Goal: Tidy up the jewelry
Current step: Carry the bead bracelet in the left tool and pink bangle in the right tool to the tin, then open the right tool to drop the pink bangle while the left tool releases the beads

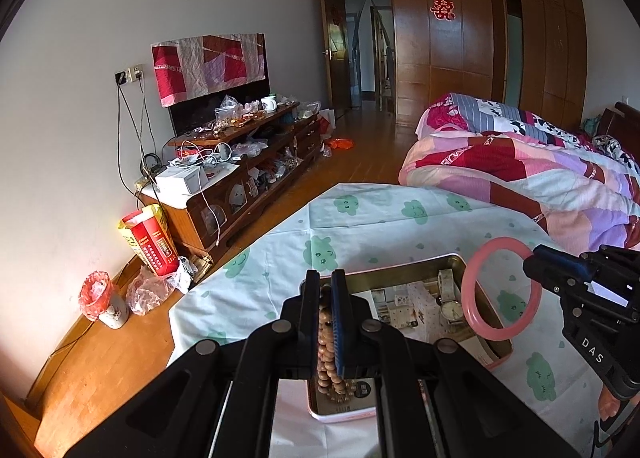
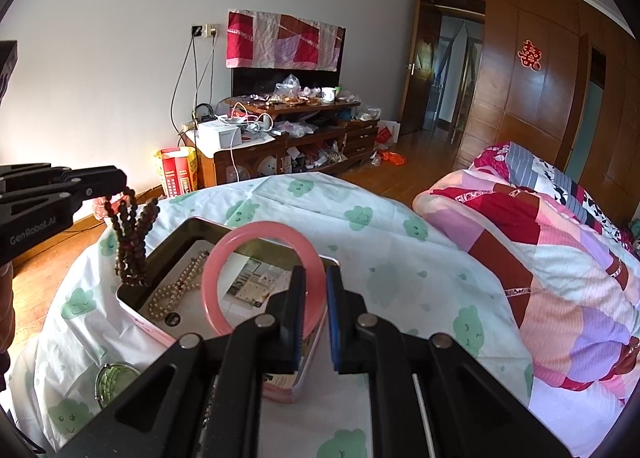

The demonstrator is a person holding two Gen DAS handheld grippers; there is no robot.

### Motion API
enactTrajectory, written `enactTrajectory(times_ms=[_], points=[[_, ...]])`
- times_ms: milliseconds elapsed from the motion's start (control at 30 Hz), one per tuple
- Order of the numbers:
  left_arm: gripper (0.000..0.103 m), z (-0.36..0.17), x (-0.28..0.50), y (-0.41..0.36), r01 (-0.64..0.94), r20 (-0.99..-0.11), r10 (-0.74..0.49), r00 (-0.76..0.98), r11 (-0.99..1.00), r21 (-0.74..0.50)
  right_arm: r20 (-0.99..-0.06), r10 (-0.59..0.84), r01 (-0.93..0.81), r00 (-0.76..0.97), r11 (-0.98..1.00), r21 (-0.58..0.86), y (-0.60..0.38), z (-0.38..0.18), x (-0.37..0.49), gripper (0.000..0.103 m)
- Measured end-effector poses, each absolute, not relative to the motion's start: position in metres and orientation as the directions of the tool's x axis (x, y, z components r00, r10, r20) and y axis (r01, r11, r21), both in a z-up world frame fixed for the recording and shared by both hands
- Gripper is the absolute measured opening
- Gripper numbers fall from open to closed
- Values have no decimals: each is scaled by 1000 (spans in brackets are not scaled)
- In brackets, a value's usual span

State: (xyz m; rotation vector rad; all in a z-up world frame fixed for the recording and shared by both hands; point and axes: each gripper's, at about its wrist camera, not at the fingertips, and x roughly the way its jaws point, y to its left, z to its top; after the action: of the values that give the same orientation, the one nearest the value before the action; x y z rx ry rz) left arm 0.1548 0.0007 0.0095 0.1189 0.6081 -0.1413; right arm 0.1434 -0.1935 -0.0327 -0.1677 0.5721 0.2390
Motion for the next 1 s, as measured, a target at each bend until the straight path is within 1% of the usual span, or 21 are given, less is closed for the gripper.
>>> enactTrajectory(times_ms=[433, 767, 833, 867, 900, 933, 967, 1000], points=[[5, -13, 177, -9, 171, -621, -74, 780, 981, 97, -585, 167, -272, 794, 958, -95, -182, -47, 169, 12], [6, -36, 188, -14, 187, -660, -55, 749, 974, 131, -642, 144, -279, 753, 954, -113, -173, -74, 186, 13], [8, -40, 189, -17, 185, -667, -39, 744, 971, 150, -655, 155, -285, 740, 953, -97, -174, -79, 189, 13], [11, -40, 189, -17, 174, -664, -22, 747, 971, 164, -653, 154, -283, 741, 954, -96, -174, -80, 188, 13], [29, -41, 189, -16, 162, -662, -6, 749, 971, 175, -653, 149, -278, 743, 956, -98, -174, -81, 188, 15], [58, -42, 188, -15, 149, -658, 8, 753, 972, 182, -656, 147, -274, 741, 957, -95, -174, -81, 188, 18], [72, -41, 185, -13, 121, -640, 36, 768, 972, 199, -659, 150, -273, 737, 958, -87, -176, -81, 187, 29], [85, -39, 182, -12, 100, -618, 55, 784, 972, 214, -658, 149, -269, 738, 959, -84, -177, -80, 185, 47]])
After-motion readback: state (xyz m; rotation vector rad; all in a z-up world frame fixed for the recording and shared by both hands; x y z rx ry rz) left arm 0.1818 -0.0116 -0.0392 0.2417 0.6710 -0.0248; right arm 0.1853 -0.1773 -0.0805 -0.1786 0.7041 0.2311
